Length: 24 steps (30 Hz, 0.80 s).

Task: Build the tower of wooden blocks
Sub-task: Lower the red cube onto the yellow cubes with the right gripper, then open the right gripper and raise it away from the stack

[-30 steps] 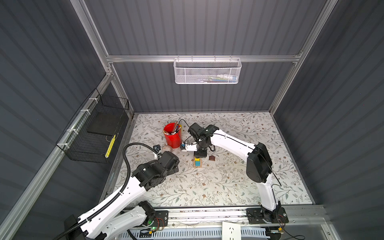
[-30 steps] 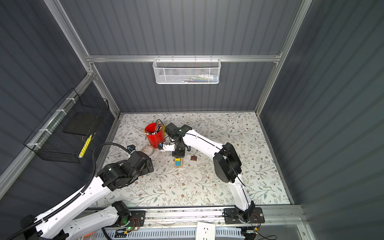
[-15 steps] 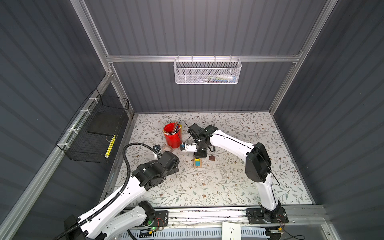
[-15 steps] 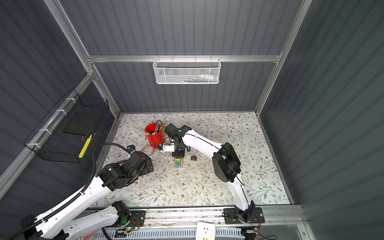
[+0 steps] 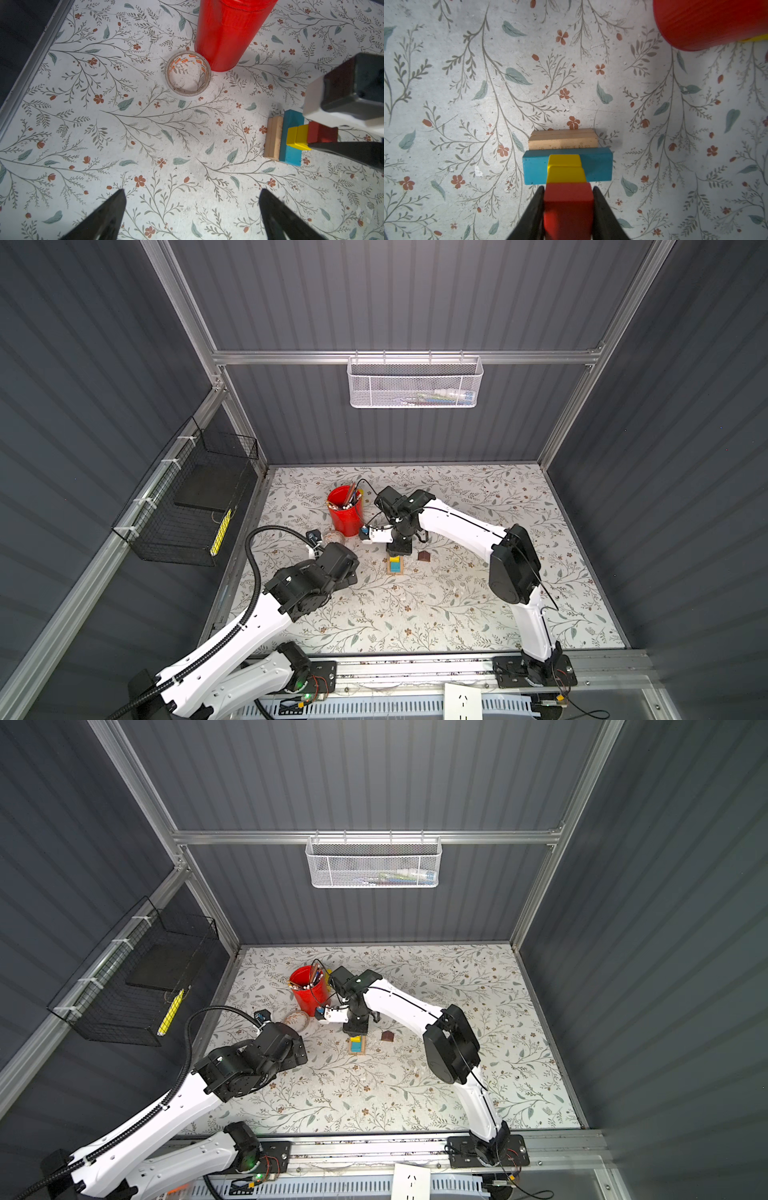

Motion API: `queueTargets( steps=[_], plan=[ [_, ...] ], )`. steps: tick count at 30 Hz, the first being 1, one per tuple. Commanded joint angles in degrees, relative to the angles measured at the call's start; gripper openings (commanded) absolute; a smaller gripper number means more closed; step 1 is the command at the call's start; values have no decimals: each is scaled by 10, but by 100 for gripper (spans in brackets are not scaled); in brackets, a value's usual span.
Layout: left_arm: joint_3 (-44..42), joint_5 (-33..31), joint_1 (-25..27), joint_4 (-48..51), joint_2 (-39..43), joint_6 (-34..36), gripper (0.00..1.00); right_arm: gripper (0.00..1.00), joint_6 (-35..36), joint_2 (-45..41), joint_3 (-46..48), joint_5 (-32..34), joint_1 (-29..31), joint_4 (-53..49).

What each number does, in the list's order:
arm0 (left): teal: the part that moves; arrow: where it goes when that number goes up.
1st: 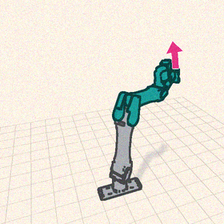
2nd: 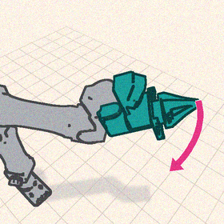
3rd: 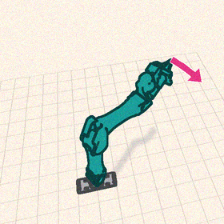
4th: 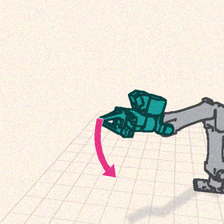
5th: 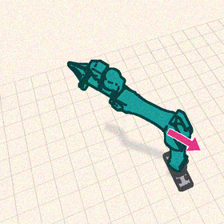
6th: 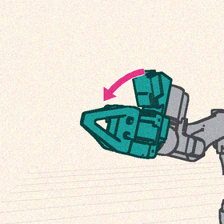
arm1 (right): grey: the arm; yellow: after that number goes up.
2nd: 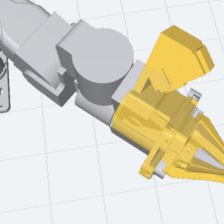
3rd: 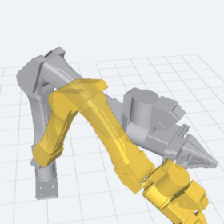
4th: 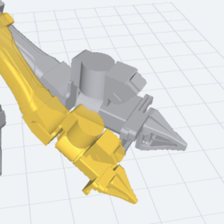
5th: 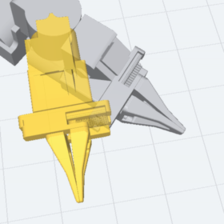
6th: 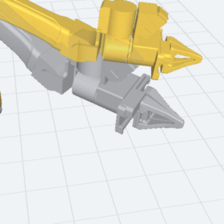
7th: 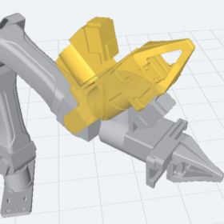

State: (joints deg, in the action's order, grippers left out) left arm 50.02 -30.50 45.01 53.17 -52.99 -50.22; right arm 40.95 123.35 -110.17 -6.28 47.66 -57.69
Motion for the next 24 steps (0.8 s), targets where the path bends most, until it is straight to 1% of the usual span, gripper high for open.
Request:
queueTargets(
  steps=[1, 4, 6, 11, 16, 18, 21, 24],
  plan=[
    [-2, -10, 0, 18, 8, -6, 100, 33, -6, 14, -13, -11, -2, -18],
    [-4, -10, 0, 17, 7, -5, 100, 35, -8, 14, -14, -9, -2, -19],
    [-3, -10, 0, 16, 6, -5, 100, 39, -9, 11, -15, -10, -2, -20],
    [3, -9, 0, 15, 3, -3, 100, 51, -17, 0, -22, -11, -1, -20],
    [10, -7, 0, 17, 5, -2, 100, 66, -52, -43, -8, -13, -3, 17],
    [13, -6, 0, 18, 6, -1, 100, 72, -67, -73, 10, -21, -5, 42],
    [20, -1, 0, 19, 6, 5, 100, 78, -90, -124, 57, -25, -8, 87],
    [24, 5, 0, 16, 6, 10, 100, 82, -139, -187, 128, 0, -16, 165]
  ],
)
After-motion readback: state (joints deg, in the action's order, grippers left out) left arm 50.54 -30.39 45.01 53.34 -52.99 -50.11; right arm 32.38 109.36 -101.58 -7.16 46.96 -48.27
